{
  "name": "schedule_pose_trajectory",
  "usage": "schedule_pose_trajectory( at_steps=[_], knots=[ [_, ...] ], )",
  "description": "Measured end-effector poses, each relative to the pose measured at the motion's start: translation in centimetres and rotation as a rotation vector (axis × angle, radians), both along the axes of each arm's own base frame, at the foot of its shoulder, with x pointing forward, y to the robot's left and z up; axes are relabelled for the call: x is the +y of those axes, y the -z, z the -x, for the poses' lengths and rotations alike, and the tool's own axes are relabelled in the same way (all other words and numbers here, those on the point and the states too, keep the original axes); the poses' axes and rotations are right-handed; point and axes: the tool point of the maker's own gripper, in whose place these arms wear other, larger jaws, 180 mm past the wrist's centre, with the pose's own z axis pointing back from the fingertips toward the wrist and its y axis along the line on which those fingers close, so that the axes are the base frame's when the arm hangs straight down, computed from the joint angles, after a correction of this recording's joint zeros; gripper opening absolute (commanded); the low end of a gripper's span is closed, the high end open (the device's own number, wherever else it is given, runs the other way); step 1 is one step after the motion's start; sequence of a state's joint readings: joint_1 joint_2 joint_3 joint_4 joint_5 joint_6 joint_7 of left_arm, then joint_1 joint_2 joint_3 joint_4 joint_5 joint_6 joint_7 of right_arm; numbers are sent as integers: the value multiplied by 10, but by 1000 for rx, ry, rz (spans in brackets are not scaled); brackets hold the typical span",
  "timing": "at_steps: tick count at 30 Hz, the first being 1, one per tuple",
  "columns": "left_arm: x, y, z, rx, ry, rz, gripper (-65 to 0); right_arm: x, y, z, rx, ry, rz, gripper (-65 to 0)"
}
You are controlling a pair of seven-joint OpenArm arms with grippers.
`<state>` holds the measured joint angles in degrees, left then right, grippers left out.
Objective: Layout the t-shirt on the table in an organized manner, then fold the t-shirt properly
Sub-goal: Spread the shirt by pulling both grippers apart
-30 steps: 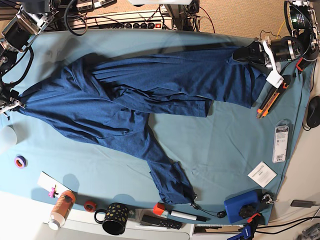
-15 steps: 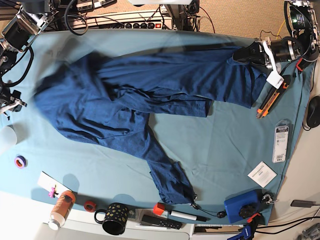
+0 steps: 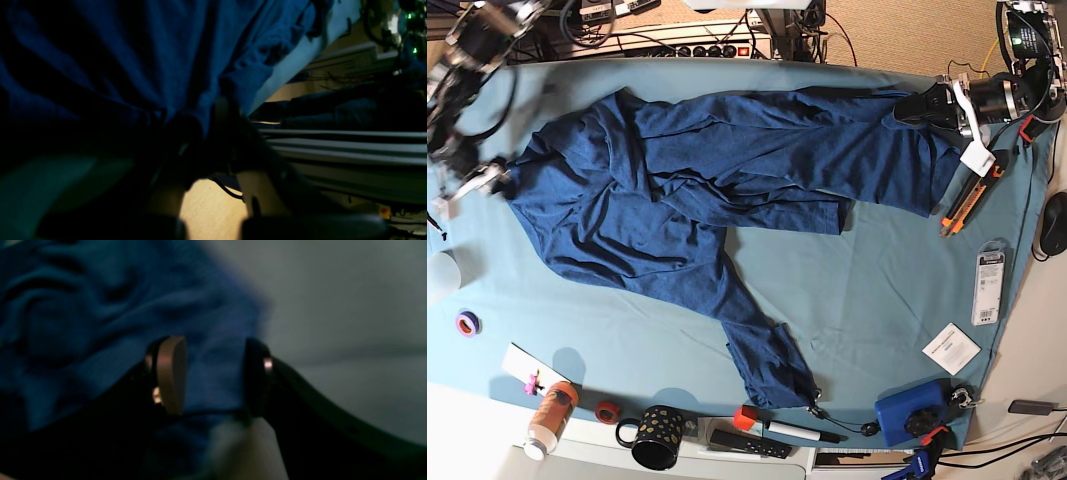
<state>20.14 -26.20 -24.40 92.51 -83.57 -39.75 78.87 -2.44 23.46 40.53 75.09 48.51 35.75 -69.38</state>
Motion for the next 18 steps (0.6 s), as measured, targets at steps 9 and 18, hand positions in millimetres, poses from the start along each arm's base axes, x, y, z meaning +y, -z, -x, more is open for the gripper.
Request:
schedule_pose_trajectory(
  at_steps=[9,18],
  knots=[
    [-1,0,1,2,-1,3,-650,-7,-16,32,-237,239,-258,-369],
    [-2,0,1,2,-2,6,-650,-6,-13,34,-213,220,-247,-369]
  ],
)
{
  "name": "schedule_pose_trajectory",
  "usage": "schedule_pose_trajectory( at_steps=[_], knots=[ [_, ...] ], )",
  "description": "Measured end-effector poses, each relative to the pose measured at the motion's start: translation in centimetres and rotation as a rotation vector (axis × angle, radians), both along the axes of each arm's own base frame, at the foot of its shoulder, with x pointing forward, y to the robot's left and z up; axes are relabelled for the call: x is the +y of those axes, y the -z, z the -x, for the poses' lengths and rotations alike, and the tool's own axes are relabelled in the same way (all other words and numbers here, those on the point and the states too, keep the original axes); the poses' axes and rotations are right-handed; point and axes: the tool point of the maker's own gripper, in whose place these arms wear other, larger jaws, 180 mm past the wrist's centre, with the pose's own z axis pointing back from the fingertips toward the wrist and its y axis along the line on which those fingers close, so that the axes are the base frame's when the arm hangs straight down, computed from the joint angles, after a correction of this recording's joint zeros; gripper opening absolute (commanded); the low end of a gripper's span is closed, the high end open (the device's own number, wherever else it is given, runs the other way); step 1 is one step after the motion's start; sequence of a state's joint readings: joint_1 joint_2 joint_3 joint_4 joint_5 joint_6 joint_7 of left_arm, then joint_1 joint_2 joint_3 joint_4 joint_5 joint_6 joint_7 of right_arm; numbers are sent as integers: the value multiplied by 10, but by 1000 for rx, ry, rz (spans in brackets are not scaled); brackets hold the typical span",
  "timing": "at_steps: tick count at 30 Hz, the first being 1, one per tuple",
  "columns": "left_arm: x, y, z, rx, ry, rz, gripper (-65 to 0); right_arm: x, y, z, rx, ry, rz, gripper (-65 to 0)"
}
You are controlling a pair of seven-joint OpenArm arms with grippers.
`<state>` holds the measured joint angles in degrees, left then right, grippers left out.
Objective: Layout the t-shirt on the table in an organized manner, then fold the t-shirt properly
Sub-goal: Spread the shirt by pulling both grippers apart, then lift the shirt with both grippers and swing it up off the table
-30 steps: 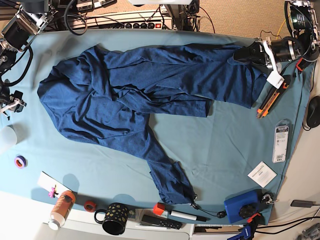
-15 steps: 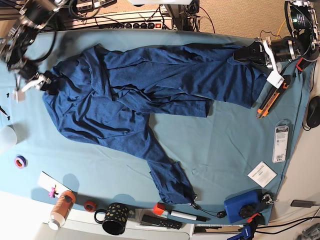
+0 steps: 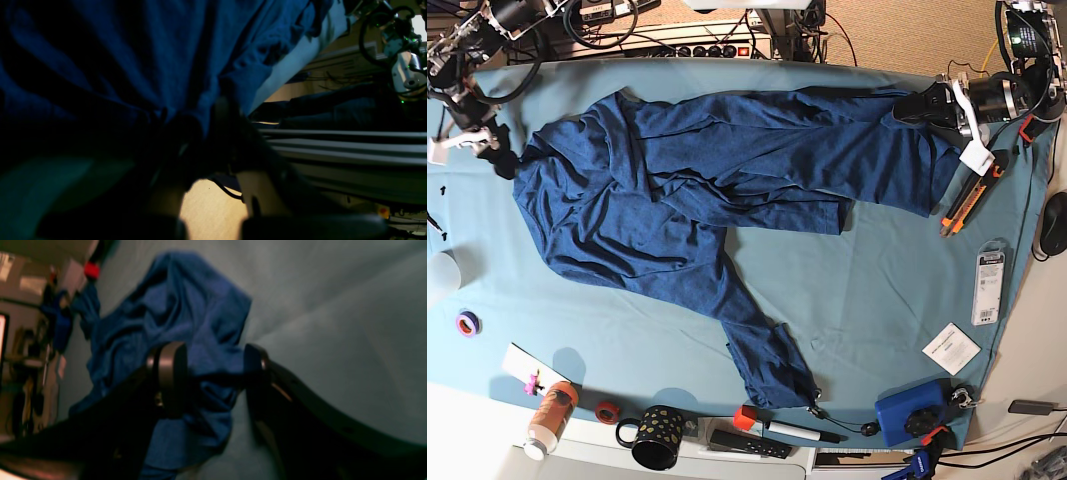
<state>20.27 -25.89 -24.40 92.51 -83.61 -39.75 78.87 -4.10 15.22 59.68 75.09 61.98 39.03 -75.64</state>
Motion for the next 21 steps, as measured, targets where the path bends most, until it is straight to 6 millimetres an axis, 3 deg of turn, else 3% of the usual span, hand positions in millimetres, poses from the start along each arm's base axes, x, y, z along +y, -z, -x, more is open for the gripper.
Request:
schedule_pose_trajectory(
  at_steps=[4,8,12,16,21],
  knots=[
    [-1,0,0,0,-2,2,-650,22,9,-10,30,-81,-3,-369],
    [-1,0,0,0,-2,2,-650,32,18,-14,69,-117,16,-384],
    [-1,0,0,0,-2,2,-650,34,20,-14,76,-125,14,-650],
    [-1,0,0,-1,-2,2,-650,33,20,-14,77,-124,14,-650],
    [0,-6,-11,-37,-29,16,-650,47,-1,-22,-25,-170,-58,-650]
  ],
)
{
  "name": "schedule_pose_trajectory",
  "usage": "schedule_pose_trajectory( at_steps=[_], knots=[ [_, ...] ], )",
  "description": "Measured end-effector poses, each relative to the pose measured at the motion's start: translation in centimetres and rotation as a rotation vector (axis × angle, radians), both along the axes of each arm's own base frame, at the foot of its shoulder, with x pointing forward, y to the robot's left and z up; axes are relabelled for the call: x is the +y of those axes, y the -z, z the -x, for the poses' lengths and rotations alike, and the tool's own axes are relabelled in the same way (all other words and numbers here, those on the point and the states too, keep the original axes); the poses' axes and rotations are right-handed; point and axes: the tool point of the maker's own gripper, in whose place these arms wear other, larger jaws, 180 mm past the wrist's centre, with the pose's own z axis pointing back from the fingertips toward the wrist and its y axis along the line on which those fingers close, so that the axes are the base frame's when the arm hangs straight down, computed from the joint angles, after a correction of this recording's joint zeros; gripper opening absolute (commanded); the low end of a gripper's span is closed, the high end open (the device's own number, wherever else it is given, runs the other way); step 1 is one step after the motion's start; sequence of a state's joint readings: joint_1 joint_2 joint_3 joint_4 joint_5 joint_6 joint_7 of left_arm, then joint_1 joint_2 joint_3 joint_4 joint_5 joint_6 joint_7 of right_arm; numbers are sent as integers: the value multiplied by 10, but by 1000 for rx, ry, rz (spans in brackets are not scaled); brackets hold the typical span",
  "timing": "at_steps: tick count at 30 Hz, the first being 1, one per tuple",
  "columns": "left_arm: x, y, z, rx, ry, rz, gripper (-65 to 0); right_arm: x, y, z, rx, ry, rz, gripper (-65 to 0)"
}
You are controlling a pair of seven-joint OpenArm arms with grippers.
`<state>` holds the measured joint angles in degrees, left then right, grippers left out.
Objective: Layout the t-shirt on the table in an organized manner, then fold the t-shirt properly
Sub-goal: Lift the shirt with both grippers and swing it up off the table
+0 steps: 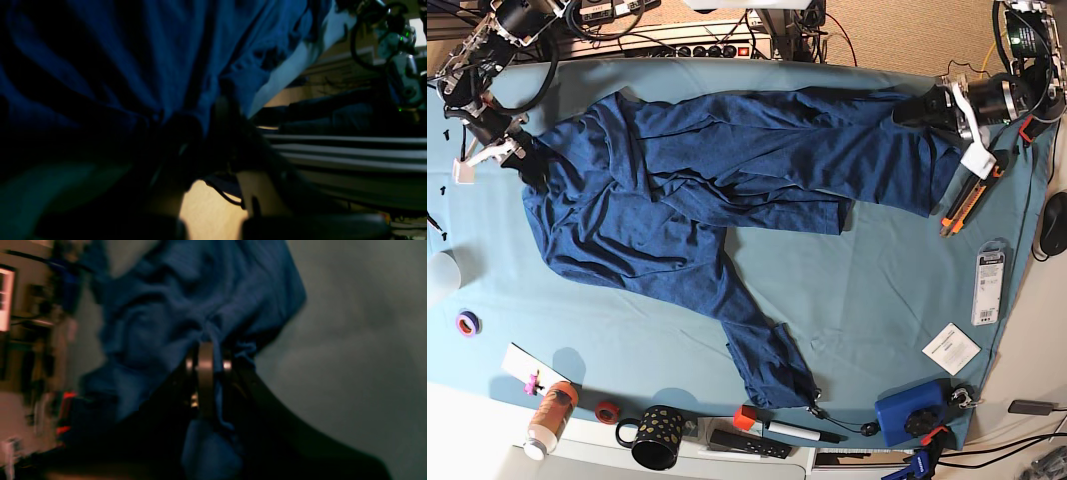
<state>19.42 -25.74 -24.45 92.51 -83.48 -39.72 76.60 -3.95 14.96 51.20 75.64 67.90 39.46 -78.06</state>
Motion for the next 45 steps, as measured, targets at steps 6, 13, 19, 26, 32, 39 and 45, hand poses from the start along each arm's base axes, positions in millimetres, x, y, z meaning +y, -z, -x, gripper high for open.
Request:
schedule_pose_trajectory(
  at_steps=[6,13,19,26,32,39,45],
  knots=[
    [0,-24,-40,-119,-14,8,-650,6,-42,-19,-120,-56,57,-650],
    [12,-72,-97,-311,-27,-15,-650,1,-89,-44,-200,-71,261,-650],
    [36,-134,-144,-508,-43,-76,-650,-22,-103,-62,-199,30,388,-650],
    [77,-211,-197,-774,-149,-262,-650,16,-113,-96,-235,-103,409,-650],
    [107,-264,-215,-903,-221,-392,-650,52,-132,-138,-276,-190,483,-650],
    [130,-284,-228,-929,-311,-419,-650,61,-195,-184,-401,-149,585,-650],
    [150,-306,-243,-958,-399,-374,-650,66,-273,-213,-567,-99,682,-650]
  ],
)
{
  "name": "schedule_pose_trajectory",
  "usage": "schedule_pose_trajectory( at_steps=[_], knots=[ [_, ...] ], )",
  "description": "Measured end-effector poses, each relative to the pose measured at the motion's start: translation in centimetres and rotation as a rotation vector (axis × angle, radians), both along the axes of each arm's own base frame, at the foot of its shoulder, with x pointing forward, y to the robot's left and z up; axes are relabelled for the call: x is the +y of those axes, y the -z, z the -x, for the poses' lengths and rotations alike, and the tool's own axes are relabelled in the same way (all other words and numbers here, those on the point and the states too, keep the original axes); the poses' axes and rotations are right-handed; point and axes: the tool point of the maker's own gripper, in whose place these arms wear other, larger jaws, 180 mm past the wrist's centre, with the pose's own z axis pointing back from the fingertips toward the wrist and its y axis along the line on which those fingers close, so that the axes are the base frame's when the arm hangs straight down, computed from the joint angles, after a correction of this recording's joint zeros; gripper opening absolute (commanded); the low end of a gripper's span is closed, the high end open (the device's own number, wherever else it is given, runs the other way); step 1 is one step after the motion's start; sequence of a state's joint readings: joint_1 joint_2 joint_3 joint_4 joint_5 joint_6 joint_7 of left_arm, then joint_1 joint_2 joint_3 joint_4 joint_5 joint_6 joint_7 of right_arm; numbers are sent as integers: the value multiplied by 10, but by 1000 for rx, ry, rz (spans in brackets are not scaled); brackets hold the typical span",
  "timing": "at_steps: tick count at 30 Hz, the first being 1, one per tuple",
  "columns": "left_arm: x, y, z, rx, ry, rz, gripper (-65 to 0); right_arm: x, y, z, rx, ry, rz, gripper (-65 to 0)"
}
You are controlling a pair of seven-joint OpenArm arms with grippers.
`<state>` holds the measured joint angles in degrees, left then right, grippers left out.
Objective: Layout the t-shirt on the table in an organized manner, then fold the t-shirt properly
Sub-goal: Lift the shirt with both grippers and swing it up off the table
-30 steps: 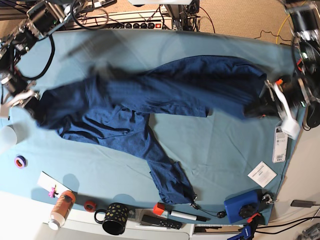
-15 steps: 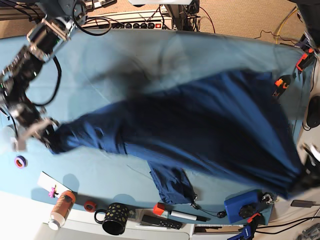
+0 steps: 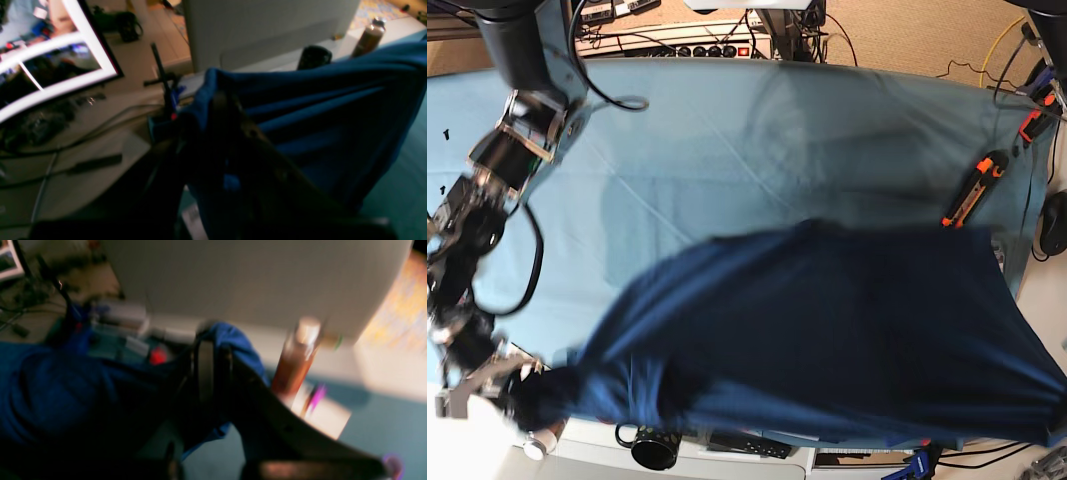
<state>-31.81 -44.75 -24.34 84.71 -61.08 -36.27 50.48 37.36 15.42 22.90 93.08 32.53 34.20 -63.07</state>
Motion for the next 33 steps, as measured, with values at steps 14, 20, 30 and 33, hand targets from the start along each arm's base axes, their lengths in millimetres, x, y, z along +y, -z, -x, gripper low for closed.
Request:
schedule_pose_trajectory(
  at_steps=[14,20,30,33],
  knots=[
    [55,-2,-30,72,-135,186,-650,-3,61,-47,423,-41,-173,-650],
    [56,-4,-30,66,-128,214,-650,30,18,-47,273,-247,-251,-650],
    [45,-35,-38,-8,-92,168,-650,4,-54,-67,91,-120,-143,-650],
    [28,-44,-47,-11,-62,118,-650,-7,-73,-72,48,-63,-113,-650]
  ],
)
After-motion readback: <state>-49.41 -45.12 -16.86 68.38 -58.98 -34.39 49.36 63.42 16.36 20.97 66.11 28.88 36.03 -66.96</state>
